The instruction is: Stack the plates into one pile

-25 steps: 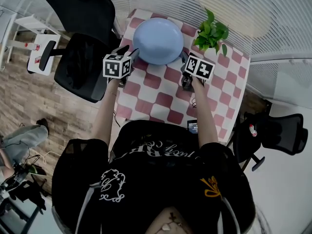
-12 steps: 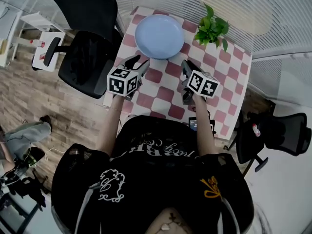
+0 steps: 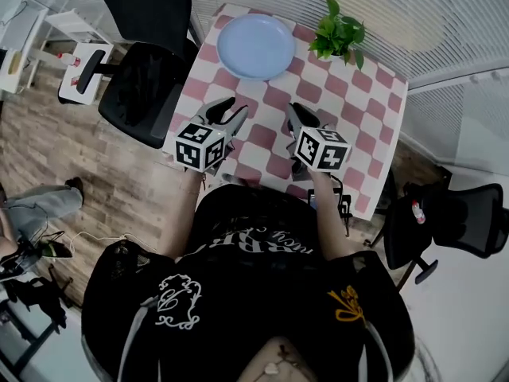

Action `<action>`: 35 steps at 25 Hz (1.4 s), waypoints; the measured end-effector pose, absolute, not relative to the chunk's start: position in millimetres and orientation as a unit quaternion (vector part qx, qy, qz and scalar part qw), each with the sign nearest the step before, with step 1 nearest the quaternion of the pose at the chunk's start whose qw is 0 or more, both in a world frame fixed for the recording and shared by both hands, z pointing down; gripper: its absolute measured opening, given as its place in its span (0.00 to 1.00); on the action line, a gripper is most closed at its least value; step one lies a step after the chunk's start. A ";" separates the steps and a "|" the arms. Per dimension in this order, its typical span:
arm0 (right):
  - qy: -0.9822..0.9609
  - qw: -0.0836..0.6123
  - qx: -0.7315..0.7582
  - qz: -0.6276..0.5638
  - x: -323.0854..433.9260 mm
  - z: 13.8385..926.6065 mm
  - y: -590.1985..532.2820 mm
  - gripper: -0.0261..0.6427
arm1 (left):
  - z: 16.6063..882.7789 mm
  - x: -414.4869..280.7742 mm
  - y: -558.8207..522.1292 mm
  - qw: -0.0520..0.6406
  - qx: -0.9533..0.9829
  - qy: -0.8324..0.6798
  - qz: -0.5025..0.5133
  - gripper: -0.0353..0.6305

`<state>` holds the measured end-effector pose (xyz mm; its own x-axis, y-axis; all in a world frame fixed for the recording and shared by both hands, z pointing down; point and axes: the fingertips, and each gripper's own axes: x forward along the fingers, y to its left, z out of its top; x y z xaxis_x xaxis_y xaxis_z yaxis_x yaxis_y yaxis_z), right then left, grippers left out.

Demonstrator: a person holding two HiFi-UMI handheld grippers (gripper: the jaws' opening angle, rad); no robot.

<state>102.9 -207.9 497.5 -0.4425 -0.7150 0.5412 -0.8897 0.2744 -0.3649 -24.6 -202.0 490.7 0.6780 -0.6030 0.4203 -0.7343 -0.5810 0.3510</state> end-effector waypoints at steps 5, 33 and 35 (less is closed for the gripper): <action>-0.812 0.144 0.472 0.311 101.8 491.2 -165.9 0.12 | 473.8 -4.4 -162.1 0.250 0.879 -0.391 0.112 0.30; -0.823 0.124 0.464 0.303 112.3 488.3 -72.6 0.12 | 452.6 25.8 -58.5 0.207 0.891 -0.373 0.156 0.30; -0.819 0.121 0.474 0.301 106.1 485.4 -67.4 0.12 | 452.1 19.8 -52.9 0.203 0.896 -0.362 0.158 0.30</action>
